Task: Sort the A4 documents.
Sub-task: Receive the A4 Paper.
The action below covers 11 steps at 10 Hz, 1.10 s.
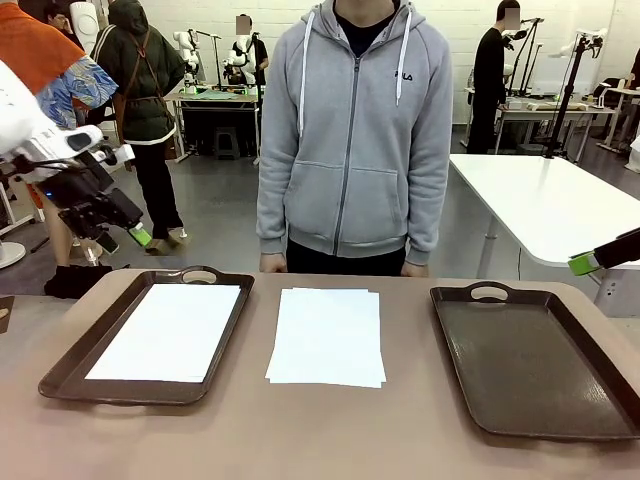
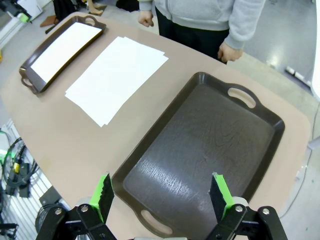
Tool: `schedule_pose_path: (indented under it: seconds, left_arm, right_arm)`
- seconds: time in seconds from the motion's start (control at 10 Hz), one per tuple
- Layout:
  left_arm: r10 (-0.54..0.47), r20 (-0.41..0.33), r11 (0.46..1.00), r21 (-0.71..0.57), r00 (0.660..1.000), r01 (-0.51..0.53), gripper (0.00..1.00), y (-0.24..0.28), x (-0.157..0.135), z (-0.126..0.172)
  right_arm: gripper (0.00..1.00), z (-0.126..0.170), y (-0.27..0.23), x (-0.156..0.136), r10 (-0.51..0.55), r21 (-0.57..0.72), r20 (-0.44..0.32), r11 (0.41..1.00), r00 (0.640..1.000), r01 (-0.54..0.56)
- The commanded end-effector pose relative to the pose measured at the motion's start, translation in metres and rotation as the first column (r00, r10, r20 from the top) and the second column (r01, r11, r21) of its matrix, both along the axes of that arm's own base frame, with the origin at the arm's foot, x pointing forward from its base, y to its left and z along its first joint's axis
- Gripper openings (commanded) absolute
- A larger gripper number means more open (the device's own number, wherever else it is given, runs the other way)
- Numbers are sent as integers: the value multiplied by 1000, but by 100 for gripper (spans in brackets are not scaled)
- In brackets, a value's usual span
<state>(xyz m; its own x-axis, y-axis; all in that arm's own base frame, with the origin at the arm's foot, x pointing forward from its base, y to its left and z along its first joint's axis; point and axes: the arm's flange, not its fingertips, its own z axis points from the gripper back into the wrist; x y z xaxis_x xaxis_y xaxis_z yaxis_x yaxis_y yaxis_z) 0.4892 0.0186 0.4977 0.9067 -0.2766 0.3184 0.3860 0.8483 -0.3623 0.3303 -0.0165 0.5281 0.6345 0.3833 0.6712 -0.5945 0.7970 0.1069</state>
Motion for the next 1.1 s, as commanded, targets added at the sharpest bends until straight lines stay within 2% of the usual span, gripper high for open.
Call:
schedule_pose_path:
  seconds: [0.0, 0.1, 0.2, 0.3, 0.5, 0.8, 0.9, 1.0]
  left_arm:
    - [-258, 189, 956, -93, 947, 279, 100, 4, -53, 3]
    - [-277, 244, 946, -99, 929, 308, 100, 7, -64, 7]
    - [-154, 233, 976, -116, 960, 184, 100, 16, -66, 7]
    - [-102, 260, 981, -135, 960, 141, 100, 25, -76, 7]
    - [-82, 349, 989, -91, 933, 121, 100, 20, -97, 16]
    - [-129, 483, 991, 24, 866, 134, 100, 0, -124, 35]
    - [-150, 516, 986, 12, 843, 168, 100, -7, -125, 34]
    - [-124, 530, 989, -6, 839, 150, 100, -10, -123, 32]
  right_arm:
    - [100, -1, 0, 1, 8, 10, -2, 1000, 1000, -8]
    - [100, -1, 0, 1, 8, 10, -2, 1000, 1000, -8]
    - [100, -1, 0, 1, 8, 10, -2, 1000, 1000, -8]
    - [100, -1, 0, 1, 8, 10, -2, 1000, 1000, -8]
    - [100, -1, 0, 1, 8, 10, -2, 1000, 1000, -8]
    - [100, -1, 0, 1, 8, 10, -2, 1000, 1000, -8]
    - [100, -1, 0, 1, 8, 10, -2, 1000, 1000, -8]
    - [100, -1, 0, 1, 8, 10, -2, 1000, 1000, -8]
